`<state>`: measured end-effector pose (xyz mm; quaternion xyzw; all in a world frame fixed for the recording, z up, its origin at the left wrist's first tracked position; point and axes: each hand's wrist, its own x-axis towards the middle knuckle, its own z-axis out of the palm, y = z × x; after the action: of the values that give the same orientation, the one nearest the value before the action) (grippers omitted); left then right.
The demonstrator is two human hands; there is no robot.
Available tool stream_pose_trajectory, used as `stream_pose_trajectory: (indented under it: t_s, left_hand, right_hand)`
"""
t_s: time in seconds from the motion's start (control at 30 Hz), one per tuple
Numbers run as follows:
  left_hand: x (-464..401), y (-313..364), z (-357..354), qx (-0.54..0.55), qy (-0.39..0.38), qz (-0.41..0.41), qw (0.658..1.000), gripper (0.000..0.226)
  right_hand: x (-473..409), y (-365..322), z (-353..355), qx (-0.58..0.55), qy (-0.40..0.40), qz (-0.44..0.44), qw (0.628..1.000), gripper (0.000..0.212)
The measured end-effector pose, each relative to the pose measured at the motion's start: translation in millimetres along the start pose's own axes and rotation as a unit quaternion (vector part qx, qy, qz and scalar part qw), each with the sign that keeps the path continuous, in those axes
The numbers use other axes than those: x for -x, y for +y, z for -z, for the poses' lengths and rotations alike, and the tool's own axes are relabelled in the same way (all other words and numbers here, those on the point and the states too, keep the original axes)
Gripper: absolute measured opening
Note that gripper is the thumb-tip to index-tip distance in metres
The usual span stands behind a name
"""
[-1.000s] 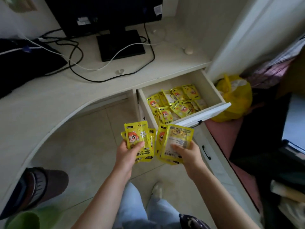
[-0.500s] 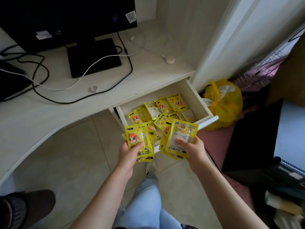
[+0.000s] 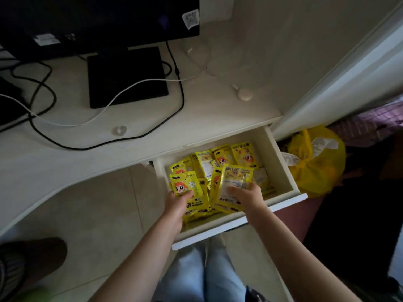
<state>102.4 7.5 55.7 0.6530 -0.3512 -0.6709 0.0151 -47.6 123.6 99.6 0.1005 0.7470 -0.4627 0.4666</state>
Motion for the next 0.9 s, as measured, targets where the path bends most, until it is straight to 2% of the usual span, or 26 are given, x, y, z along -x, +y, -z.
stream_pose_trajectory:
  t_s: [0.1, 0.23, 0.3, 0.4, 0.53, 0.7, 0.8, 0.87, 0.9]
  left_hand:
    - [-12.5, 5.3, -7.8, 0.005, 0.016, 0.024, 1.000, 0.046]
    - [-34.3, 11.5, -14.7, -0.008, 0.049, 0.030, 0.998, 0.054]
    - [-43.7, 16.7, -17.2, -0.008, 0.066, 0.013, 0.998, 0.048]
    - [-59.5, 23.7, -20.4, -0.006, 0.080, 0.006, 0.997, 0.043]
    - [-81.9, 30.9, -25.2, -0.027, 0.098, -0.007, 0.995, 0.058]
    - [-84.1, 31.5, -27.9, -0.079, 0.105, -0.008, 0.991, 0.037]
    - [-74.8, 28.3, -23.7, -0.117, 0.113, -0.003, 0.987, 0.009]
    - [-70.5, 24.1, -22.3, -0.143, 0.109, -0.012, 0.984, 0.029]
    - [-67.7, 24.2, -23.4, -0.150, 0.109, -0.021, 0.982, 0.026]
  right_hand:
    - [-24.7, -15.1, -8.7, 0.061, -0.013, -0.008, 0.998, 0.020]
    - [-59.1, -29.7, -26.2, 0.143, -0.036, -0.001, 0.989, 0.036]
    - [-74.3, -35.5, -34.5, 0.185, -0.043, 0.006, 0.982, 0.034]
    - [-98.1, -38.6, -43.3, 0.215, -0.042, 0.004, 0.976, 0.047]
    - [-120.6, -41.1, -47.5, 0.274, -0.049, 0.016, 0.960, 0.052]
    - [-132.2, -40.7, -36.0, 0.320, -0.061, 0.010, 0.945, 0.057]
    - [-130.3, -42.0, -26.4, 0.347, -0.046, -0.001, 0.937, 0.058]
    - [-126.0, -44.0, -19.8, 0.364, -0.044, 0.010, 0.930, 0.055]
    - [-125.3, -43.6, -17.2, 0.370, -0.044, 0.015, 0.928, 0.054]
